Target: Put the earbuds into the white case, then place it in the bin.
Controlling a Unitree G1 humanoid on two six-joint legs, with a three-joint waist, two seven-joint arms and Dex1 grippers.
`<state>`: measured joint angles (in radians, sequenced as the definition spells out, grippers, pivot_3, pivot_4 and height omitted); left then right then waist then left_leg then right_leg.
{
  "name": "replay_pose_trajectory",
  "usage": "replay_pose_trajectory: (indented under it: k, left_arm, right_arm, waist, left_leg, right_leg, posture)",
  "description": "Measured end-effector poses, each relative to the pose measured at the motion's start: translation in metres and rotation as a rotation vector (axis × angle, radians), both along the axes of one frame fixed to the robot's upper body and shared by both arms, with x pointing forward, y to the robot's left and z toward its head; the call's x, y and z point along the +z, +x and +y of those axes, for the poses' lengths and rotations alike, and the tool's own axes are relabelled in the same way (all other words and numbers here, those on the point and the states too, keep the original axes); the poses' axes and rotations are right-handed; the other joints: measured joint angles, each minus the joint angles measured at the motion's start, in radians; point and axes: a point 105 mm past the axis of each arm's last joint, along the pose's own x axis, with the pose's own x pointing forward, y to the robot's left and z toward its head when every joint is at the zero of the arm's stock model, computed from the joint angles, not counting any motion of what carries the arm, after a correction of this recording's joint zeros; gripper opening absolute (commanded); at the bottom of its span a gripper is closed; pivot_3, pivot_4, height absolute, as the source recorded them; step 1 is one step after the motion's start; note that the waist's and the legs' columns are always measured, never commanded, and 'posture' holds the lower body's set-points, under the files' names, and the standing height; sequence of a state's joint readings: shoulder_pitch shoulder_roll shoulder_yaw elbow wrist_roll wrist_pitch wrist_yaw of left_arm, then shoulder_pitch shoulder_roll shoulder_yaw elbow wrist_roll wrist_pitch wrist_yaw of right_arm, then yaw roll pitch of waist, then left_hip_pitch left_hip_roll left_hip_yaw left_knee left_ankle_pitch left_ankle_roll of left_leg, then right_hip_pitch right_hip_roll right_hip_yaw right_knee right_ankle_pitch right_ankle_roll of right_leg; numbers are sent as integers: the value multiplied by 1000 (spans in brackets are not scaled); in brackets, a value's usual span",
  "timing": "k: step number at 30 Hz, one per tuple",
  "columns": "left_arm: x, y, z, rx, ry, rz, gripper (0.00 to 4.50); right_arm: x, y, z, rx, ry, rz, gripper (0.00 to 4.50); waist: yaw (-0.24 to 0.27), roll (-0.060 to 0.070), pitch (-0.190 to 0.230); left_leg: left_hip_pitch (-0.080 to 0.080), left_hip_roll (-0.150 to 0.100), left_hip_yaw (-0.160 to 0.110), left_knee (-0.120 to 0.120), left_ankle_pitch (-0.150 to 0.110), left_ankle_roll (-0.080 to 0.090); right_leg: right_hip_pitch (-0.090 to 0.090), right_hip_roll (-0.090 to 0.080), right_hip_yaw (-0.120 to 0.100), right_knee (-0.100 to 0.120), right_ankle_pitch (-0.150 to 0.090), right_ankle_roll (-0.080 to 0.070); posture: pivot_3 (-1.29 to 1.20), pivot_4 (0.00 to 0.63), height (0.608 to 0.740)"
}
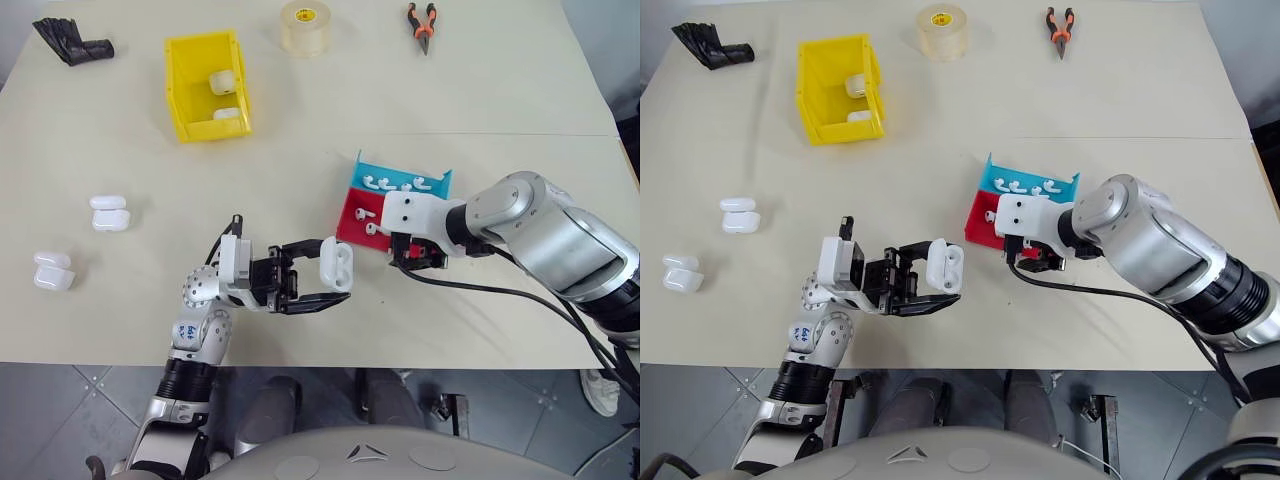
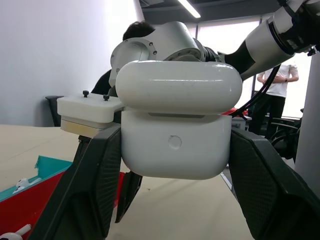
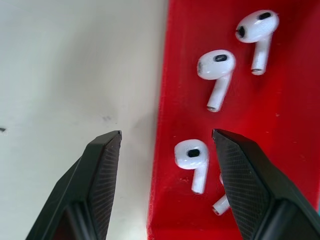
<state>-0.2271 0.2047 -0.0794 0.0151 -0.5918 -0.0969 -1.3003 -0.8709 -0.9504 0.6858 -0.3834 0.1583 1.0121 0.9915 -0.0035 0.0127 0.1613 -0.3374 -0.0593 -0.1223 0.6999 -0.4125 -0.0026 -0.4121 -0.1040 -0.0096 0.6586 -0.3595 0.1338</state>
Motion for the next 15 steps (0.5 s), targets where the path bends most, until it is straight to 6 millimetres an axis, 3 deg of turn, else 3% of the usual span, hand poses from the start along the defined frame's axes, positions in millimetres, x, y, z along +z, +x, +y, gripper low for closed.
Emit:
replay_pose_trajectory:
  k: [3,5,10,15]
  left_arm:
    - [0,0,0,1,0,0,2802]
    - [0,0,0,2,0,1,2802]
    - [0,0,0,7,-1,3,2802]
    - [-1,0,1,10,1,6,2802]
  right_arm:
    - [-2,0,-5,-2,-17,2,2998]
    - [-4,0,-6,1,-21,9,2635]
    - [-3,3,-8,7,-38,-14,1119]
    - [-3,4,-9,18,-49,-23,1119]
  waist:
    - [0,0,0]
    - [0,0,0]
    - [0,0,0]
    - [0,0,0]
  left_leg:
    - [0,0,0,0,0,0]
    - [0,0,0,0,0,0]
    - [0,0,0,0,0,0]
    - [0,0,0,0,0,0]
  right_leg:
    - [0,0,0,0,0,0]
    - [0,-1,0,0,0,0]
    - [0,-5,0,0,0,0]
    - [0,-6,-3,0,0,0]
  posture:
    - [0,150,740]
    - [0,150,740]
    - [0,150,740]
    - [0,150,740]
